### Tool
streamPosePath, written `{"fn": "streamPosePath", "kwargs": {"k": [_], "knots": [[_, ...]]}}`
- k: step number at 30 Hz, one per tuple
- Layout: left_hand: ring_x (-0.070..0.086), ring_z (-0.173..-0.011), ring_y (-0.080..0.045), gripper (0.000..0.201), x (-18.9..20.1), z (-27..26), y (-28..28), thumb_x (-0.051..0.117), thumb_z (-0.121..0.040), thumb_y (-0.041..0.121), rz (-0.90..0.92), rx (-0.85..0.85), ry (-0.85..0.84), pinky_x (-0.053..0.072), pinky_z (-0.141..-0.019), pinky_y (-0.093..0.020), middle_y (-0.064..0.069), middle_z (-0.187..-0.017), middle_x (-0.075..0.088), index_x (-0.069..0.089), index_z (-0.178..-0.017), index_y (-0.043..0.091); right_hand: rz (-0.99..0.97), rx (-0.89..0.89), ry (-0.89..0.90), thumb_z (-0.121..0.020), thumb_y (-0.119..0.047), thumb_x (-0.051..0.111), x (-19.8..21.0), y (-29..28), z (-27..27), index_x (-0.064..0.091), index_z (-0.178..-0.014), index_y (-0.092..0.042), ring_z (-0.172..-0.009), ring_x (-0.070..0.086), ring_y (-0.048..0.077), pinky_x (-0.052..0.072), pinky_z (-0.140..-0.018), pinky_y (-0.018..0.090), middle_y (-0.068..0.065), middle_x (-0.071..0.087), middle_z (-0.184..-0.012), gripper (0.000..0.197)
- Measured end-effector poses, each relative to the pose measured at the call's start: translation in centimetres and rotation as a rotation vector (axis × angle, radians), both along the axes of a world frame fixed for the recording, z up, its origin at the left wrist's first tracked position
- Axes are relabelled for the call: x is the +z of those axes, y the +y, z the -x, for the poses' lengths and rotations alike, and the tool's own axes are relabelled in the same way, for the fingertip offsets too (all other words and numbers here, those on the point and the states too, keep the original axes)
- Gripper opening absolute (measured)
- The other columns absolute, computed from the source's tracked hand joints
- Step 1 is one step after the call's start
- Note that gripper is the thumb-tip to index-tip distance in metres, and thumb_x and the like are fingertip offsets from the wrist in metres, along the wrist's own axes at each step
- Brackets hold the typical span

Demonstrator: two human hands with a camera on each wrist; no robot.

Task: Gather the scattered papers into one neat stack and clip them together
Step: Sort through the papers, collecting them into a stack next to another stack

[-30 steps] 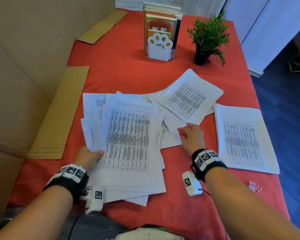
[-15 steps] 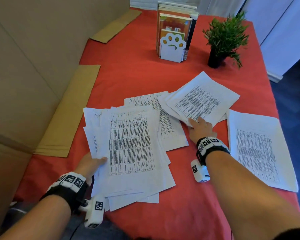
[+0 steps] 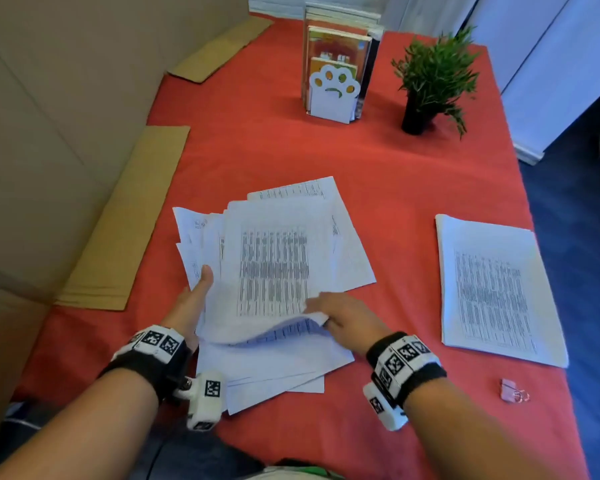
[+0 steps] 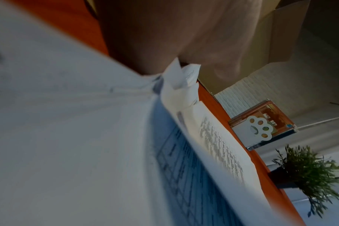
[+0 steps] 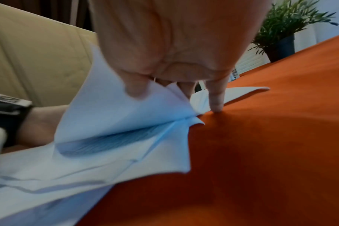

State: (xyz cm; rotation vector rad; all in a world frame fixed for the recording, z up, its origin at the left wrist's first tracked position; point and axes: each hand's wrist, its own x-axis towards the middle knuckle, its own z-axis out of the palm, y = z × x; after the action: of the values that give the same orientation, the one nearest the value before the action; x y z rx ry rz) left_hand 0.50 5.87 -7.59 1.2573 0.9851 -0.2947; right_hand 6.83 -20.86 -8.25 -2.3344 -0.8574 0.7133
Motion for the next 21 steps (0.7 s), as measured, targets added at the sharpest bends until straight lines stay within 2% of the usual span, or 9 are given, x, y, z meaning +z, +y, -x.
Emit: {"fn": "streamPosePath", "kwargs": {"k": [2,4,6,8,10,13,15,19,21], "knots": [[0.045,-0.131,-0.037,0.070,0.1,-0.1,-0.3,0.071,-0.078,0.043,-0.122,0.003,-0.055,0.031,-0.106,-0.055,-0.013,-0.145,0.044,0.046,-0.137,0.013,0.011,0.045,0.065,-0.079,-0.078,0.023,0.0,-0.7,0.9,0.067,-0.114,-0.023,-0.117,0.056,0.021,0.042,-0.101,0.039,0.003,0.066,-0.121,0.079],[0.060,-0.114,-0.040,0.063,-0.6,0.1,-0.2,0.081,-0.070,0.022,-0.159,-0.025,-0.103,0.040,-0.099,-0.061,-0.019,-0.129,0.060,0.055,-0.127,0.012,-0.071,-0.085,0.180,-0.070,-0.087,0.018,0.1,-1.2,0.9,0.068,-0.112,-0.025,-0.113,0.058,0.016,0.043,-0.099,0.033,0.001,0.067,-0.117,0.090],[0.064,-0.108,-0.036,0.069,-3.5,0.3,1.0,0.085,-0.062,0.011,-0.202,-0.034,-0.099,0.045,-0.096,-0.060,-0.017,-0.122,0.065,0.055,-0.125,0.012,-0.128,-0.317,0.154,-0.083,-0.069,0.038,-0.2,-1.4,-0.1,0.068,-0.114,-0.022,-0.113,0.058,0.015,0.043,-0.100,0.032,0.000,0.067,-0.119,0.064],[0.061,-0.111,-0.037,0.072,-4.8,0.3,1.5,0.078,-0.066,-0.002,-0.221,-0.072,-0.083,0.044,-0.097,-0.060,-0.017,-0.126,0.062,0.050,-0.130,0.011,-0.066,-0.512,-0.043,-0.093,-0.030,0.051,-1.0,-1.8,-1.9,0.063,-0.121,-0.015,-0.118,0.055,0.023,0.042,-0.102,0.032,0.007,0.062,-0.124,0.034],[0.057,-0.116,-0.038,0.068,-3.6,0.4,0.5,0.067,-0.074,-0.014,-0.258,-0.072,-0.103,0.042,-0.100,-0.059,-0.017,-0.128,0.059,0.045,-0.135,0.008,0.073,-0.672,-0.112,-0.090,-0.011,0.051,-1.4,-2.3,-3.6,0.053,-0.130,-0.010,-0.123,0.047,0.033,0.037,-0.104,0.036,0.016,0.051,-0.133,0.041],[0.055,-0.117,-0.038,0.064,-3.2,0.7,0.0,0.061,-0.078,-0.017,-0.262,-0.070,-0.091,0.040,-0.103,-0.055,-0.018,-0.128,0.057,0.043,-0.136,0.004,0.193,-0.831,-0.030,-0.088,-0.011,0.051,-1.4,-2.2,-5.6,0.037,-0.141,-0.010,-0.123,0.040,0.042,0.034,-0.105,0.043,0.021,0.039,-0.138,0.055],[0.055,-0.117,-0.038,0.063,-3.3,1.1,0.1,0.060,-0.079,-0.017,-0.266,-0.060,-0.072,0.041,-0.102,-0.051,-0.018,-0.128,0.057,0.043,-0.135,0.003,0.192,-0.857,0.043,-0.088,-0.013,0.051,-1.6,-1.7,-6.5,0.036,-0.140,-0.010,-0.124,0.042,0.041,0.036,-0.104,0.044,0.022,0.043,-0.136,0.055],[0.058,-0.109,-0.036,0.056,-3.2,1.7,1.2,0.059,-0.080,-0.016,-0.256,-0.017,-0.053,0.043,-0.099,-0.050,-0.016,-0.119,0.060,0.047,-0.131,0.002,0.138,-0.837,0.092,-0.085,-0.011,0.052,-1.5,-1.2,-6.4,0.058,-0.103,-0.007,-0.104,0.059,0.035,0.043,-0.076,0.030,0.016,0.063,-0.104,0.019],[0.059,-0.108,-0.037,0.054,-3.6,1.8,2.5,0.061,-0.078,-0.015,-0.255,0.051,-0.055,0.043,-0.100,-0.053,-0.018,-0.122,0.061,0.048,-0.129,-0.001,0.122,-0.833,0.084,-0.083,-0.002,0.050,-1.2,-1.6,-5.7,0.060,-0.100,-0.003,-0.099,0.061,0.035,0.040,-0.073,0.028,0.019,0.065,-0.100,0.020]]}}
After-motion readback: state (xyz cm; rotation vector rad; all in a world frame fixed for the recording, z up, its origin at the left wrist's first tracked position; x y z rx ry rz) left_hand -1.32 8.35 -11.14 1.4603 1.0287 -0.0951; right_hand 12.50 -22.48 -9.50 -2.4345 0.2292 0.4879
